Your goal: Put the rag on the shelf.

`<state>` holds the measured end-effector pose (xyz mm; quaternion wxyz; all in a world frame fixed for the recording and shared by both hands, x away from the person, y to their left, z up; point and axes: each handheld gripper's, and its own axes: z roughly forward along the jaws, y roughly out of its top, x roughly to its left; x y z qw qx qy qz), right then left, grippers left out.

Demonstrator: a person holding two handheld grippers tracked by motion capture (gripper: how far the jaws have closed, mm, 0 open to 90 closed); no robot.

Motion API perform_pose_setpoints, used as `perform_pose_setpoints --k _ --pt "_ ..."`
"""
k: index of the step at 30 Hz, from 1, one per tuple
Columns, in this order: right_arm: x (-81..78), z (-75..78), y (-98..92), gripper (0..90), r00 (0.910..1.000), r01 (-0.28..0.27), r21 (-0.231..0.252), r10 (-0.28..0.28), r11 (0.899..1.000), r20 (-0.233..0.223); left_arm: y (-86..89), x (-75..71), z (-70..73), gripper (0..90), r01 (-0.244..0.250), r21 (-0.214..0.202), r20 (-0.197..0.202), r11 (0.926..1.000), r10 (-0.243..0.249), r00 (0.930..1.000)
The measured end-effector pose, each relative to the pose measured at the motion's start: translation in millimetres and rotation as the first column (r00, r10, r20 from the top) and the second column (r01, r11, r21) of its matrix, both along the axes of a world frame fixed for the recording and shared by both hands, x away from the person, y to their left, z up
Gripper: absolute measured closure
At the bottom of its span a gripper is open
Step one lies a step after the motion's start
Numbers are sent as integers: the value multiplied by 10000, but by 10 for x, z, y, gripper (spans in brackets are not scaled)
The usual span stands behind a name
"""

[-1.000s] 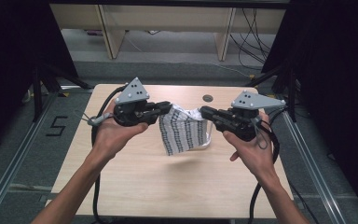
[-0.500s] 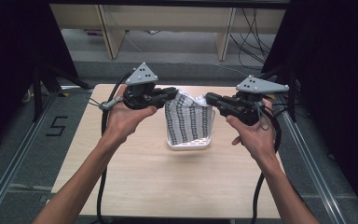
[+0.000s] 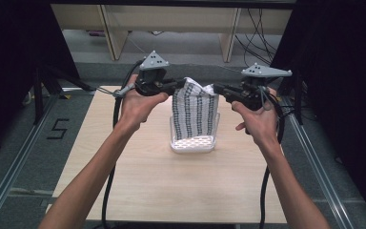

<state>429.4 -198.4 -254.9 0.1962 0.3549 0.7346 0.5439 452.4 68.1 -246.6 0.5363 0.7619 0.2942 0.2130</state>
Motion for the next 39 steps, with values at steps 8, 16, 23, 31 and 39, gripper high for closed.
perform_pose_setpoints --k 8,16,23,31,39 --pt "248 -47 22 866 9994 171 8 -171 9999 -308 -33 268 -64 850 -489 -72 -302 9988 487 9984" --pt "504 -139 51 864 9962 552 227 -535 9982 -693 -62 557 -202 849 -1086 -525 -805 9927 1042 9913" --pt "758 -262 65 862 9875 812 277 -767 9963 -1380 -49 725 -336 847 -1425 -639 -1282 9877 1335 9827" --pt "931 -404 73 856 9778 1101 16 -1081 9939 -1794 -73 860 -537 843 -1571 -659 -1851 9854 1426 9723" --pt "1041 -558 104 854 9685 1385 -140 -1384 9903 -2068 -78 936 -703 838 -1650 -524 -2339 9849 1486 9608"
